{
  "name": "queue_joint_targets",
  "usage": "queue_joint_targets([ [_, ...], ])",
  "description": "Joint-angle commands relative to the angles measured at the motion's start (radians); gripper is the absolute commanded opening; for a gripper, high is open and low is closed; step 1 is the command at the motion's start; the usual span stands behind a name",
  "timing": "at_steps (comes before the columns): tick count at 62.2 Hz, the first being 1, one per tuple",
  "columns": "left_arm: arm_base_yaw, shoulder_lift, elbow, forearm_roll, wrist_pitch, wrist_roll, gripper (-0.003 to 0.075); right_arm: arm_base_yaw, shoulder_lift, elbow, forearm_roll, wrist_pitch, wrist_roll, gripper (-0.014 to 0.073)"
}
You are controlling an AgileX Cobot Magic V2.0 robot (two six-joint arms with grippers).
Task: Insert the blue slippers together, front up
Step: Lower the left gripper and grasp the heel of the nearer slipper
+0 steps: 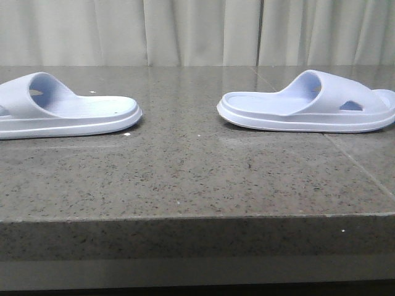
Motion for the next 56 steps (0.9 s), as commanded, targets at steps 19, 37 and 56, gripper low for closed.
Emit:
queue_joint_targets([
  [19,0.093,0.189,-0.036,-0.520,-0.039,0.364,0.0440,0.000,0.014,-0.032,-0.010,-0.071,-0.006,0.0437],
  [37,0.093,0.330,-0.057,-0.568,-0.042,0.392,0.0440,0.000,0.014,-0.032,-0.010,-0.075,-0.006,0.0437],
  [56,0.093,0.397,-0.060,-0.699,0.040,0.497,0.0439,0.000,0.014,-0.032,-0.010,-0.081,-0.006,0.0437],
])
